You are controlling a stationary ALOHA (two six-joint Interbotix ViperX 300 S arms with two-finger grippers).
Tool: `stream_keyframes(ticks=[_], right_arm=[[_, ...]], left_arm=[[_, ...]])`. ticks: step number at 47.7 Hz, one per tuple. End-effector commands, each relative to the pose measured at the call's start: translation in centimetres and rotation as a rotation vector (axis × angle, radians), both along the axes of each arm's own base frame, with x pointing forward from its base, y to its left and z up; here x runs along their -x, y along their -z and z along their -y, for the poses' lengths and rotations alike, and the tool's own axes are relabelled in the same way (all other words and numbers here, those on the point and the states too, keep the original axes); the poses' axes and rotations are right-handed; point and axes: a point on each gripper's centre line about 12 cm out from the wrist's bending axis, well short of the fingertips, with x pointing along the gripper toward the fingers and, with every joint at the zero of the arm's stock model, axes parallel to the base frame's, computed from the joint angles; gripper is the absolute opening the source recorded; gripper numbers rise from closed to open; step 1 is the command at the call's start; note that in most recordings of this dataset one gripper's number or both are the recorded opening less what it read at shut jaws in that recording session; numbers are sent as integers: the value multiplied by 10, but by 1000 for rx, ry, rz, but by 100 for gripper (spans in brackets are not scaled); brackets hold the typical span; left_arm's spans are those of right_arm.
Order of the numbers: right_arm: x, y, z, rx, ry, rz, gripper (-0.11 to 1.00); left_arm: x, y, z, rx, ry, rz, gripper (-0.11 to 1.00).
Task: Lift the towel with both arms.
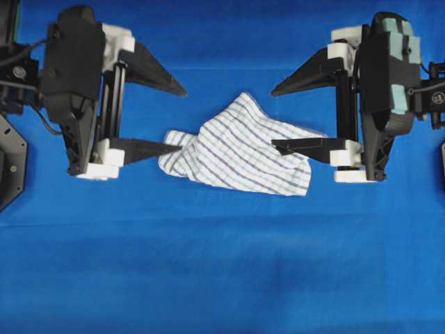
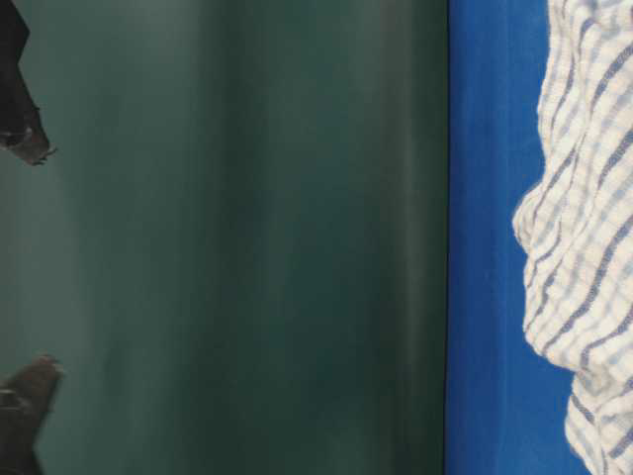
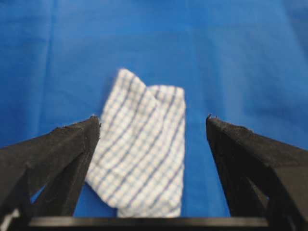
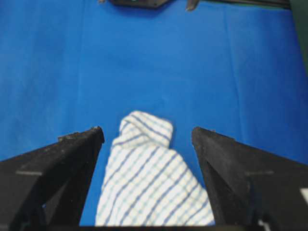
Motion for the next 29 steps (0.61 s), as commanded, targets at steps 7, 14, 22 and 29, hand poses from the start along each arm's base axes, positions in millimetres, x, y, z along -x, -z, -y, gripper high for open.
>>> stream_keyframes(ticks=[7,14,22,29], right_arm=[[-5,34,-8,-18,-15,-82,70],[-12,75,-14,-19,-31,-175,70],[-17,126,-19,-36,-47,-250,70],[-21,159,-21,-58,-52,-287,70]], left_arm=[[-8,49,6,3,16,-103,87],[-13,86,8,1,20,-158,87],[-17,131,11,0,25,-204,87],[-22,167,11,-2,24,-241,87]])
